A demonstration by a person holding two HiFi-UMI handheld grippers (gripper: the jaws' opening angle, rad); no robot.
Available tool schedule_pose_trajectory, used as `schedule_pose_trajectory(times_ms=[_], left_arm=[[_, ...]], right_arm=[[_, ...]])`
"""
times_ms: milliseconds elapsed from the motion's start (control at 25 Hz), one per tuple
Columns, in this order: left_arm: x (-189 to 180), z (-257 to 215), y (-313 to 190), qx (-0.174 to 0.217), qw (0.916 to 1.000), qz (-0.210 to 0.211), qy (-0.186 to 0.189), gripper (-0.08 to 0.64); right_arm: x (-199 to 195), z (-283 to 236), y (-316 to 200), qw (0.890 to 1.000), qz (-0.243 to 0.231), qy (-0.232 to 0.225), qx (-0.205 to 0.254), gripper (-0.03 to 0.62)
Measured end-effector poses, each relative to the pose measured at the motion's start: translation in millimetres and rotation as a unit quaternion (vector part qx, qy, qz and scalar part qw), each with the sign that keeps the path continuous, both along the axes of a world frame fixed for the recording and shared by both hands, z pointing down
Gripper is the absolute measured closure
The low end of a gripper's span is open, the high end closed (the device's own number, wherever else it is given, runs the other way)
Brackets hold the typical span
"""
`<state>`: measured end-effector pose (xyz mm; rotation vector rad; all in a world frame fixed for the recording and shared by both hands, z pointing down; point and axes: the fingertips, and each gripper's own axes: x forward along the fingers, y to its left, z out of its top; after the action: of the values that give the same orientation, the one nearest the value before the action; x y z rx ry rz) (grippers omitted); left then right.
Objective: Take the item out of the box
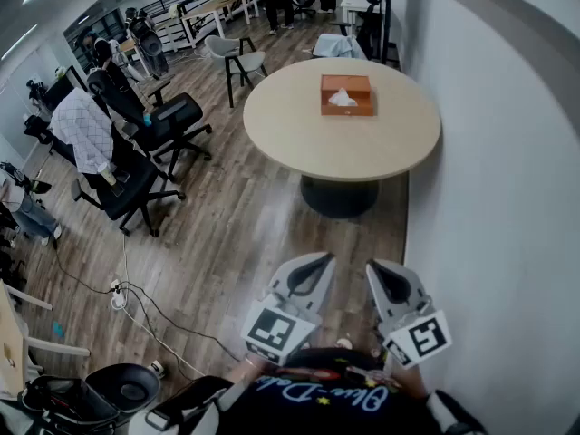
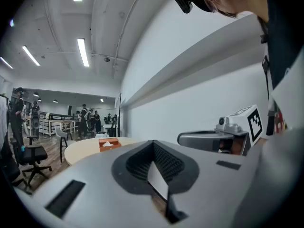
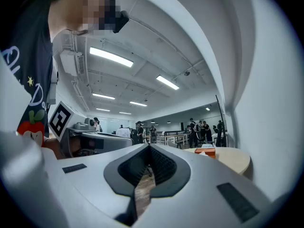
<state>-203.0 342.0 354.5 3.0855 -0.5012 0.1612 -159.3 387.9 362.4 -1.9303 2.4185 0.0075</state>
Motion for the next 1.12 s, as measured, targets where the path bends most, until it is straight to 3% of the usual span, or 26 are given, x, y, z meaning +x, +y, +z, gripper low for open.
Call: schedule_pose_trajectory(times_ms=[560,840,1120], left_arm=[[39,-5,6,0.017,0.9998,-0.005,0.004,0.575],[54,7,20,0.000,0.9999,-0.011,0.000,0.575],[84,17,6,-0.001,0.9999,0.012,-0.008,0.575]], right_arm=[[37,-9,4,1.000,-0.015,-0.002,0.020,0.595],[53,-3,14,1.000,-0.021,-0.012,0.018,0.595],[81,12,5,1.000,-0.001,-0.016,0.001,0.595]])
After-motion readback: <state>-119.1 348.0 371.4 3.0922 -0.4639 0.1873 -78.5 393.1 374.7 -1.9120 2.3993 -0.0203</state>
